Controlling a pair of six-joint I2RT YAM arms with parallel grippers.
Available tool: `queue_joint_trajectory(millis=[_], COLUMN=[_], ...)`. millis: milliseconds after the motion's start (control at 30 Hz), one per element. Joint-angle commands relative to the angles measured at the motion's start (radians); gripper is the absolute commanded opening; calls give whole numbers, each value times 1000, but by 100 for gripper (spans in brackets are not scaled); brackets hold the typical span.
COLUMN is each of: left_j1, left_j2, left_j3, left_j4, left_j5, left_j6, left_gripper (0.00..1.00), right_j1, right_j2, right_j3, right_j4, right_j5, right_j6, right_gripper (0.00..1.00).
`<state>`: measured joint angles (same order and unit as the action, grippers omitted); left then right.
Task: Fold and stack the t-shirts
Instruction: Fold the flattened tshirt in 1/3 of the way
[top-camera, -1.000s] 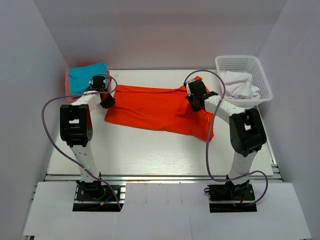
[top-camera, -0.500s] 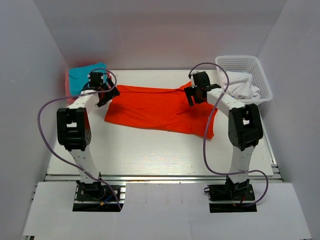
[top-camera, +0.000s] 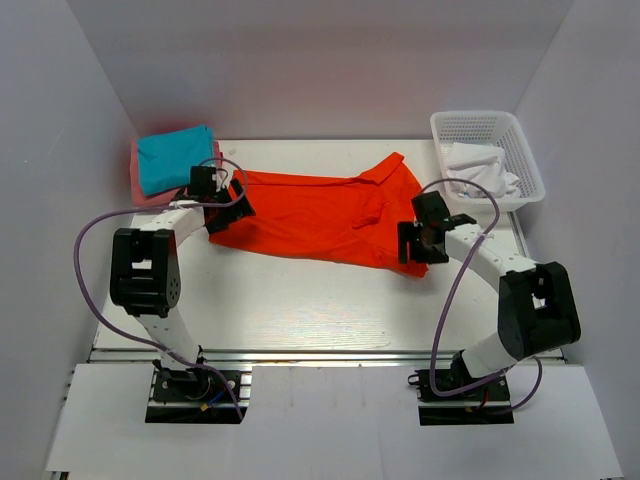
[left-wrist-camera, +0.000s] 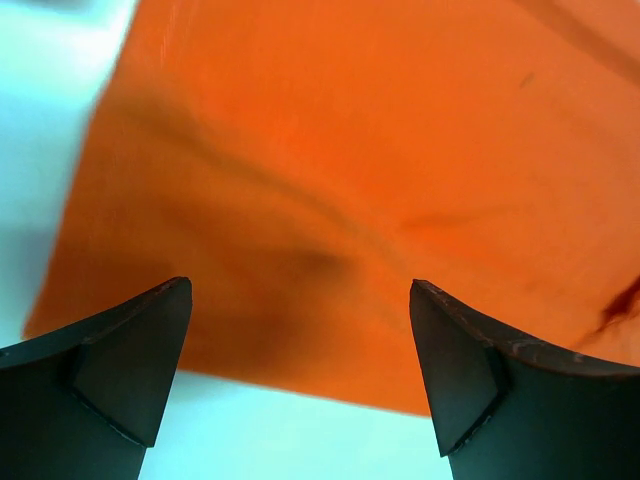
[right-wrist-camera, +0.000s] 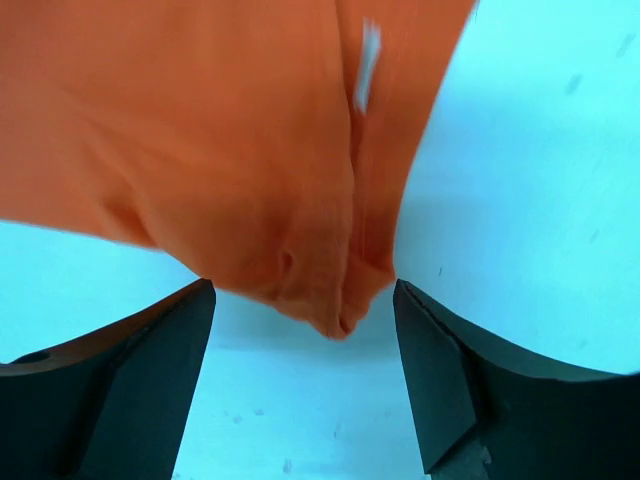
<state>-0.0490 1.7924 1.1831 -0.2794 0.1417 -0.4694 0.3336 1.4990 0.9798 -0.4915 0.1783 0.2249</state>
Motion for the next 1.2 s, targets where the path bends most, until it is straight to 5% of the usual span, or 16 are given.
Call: queue_joint_trajectory(millis=[0, 167, 500, 800, 1067, 1167], left_j1=[-6, -6, 14, 14, 5, 5], left_j2=[-30, -8, 21, 65, 36, 27], left_j3=[-27, -63, -76, -54, -74, -83], left_j4=[-4, -15, -49, -99, -119, -129], left_j5=[16, -10, -99, -133, -142, -142], left_j6=[15, 25, 25, 25, 25, 25], left_gripper=[100, 100, 100, 100, 100, 100], right_j1=[-11, -16, -44, -71, -88, -93], right_j2=[-11, -33, 23, -3, 49, 78], right_j3=[-45, -104, -87, -18, -62, -64], right_j4=[-36, -19, -22, -183, -145, -148], right_j5=[-66, -92, 53, 141, 82, 127], right_j6=[50, 44, 68, 22, 13, 31], right_gripper=[75, 69, 0, 0, 0, 16])
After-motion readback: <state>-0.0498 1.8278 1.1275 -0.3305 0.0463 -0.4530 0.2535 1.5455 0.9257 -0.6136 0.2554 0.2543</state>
